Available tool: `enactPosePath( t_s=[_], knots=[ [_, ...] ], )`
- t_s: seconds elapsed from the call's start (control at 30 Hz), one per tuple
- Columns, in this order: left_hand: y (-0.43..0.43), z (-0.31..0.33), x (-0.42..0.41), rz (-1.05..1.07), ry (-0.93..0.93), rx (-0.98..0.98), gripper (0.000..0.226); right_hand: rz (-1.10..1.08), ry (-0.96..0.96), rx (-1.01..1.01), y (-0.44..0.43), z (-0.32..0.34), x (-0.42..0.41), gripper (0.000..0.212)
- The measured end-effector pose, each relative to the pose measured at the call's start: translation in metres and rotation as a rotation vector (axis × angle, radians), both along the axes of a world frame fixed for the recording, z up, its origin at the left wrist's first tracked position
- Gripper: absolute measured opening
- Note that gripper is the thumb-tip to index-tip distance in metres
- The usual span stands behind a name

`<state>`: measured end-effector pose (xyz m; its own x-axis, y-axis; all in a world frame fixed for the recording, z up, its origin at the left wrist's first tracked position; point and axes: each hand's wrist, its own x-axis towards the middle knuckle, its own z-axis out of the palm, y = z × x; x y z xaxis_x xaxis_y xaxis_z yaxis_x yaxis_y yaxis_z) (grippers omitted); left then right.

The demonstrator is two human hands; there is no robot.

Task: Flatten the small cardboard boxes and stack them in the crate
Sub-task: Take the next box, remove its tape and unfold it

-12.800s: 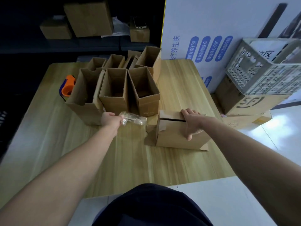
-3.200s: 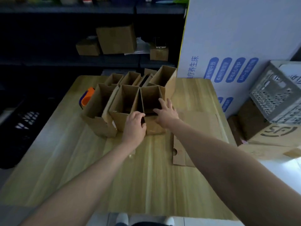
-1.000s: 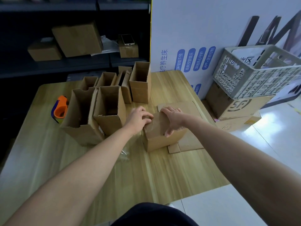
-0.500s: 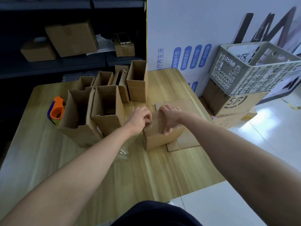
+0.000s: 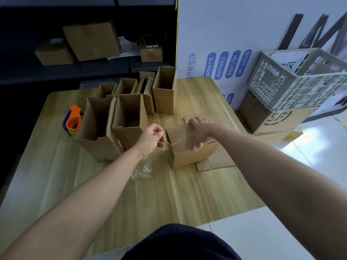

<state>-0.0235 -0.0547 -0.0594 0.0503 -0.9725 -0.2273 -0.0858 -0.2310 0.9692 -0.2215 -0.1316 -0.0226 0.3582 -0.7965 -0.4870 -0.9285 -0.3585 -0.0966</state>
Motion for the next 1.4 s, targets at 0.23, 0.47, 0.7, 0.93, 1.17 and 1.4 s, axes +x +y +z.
enactPosePath(
  t_s=[0.23,0.47,0.7,0.93,1.17,1.4],
  knots=[
    [0.009,-0.011,-0.009,0.132,0.186,0.271,0.027,-0.008,0.010,0.005,0.004,-0.001,-0.002,0.121],
    [0.008,-0.017,-0.001,0.036,0.101,0.364,0.025,-0.010,0.012,0.009,0.006,0.000,-0.001,0.118],
    [0.019,-0.032,0.010,-0.105,-0.060,0.399,0.068,-0.010,-0.015,0.000,0.011,-0.001,-0.006,0.118],
    [0.014,-0.020,0.005,-0.259,-0.273,0.393,0.029,0.053,0.000,-0.021,0.016,0.006,-0.008,0.118],
    [-0.004,0.016,-0.007,0.012,-0.082,0.115,0.009,0.140,-0.253,-0.041,0.013,0.023,0.001,0.140],
    [-0.017,0.038,-0.019,0.053,-0.188,-0.056,0.010,0.088,-0.345,-0.176,0.003,0.042,0.005,0.130]
  ],
)
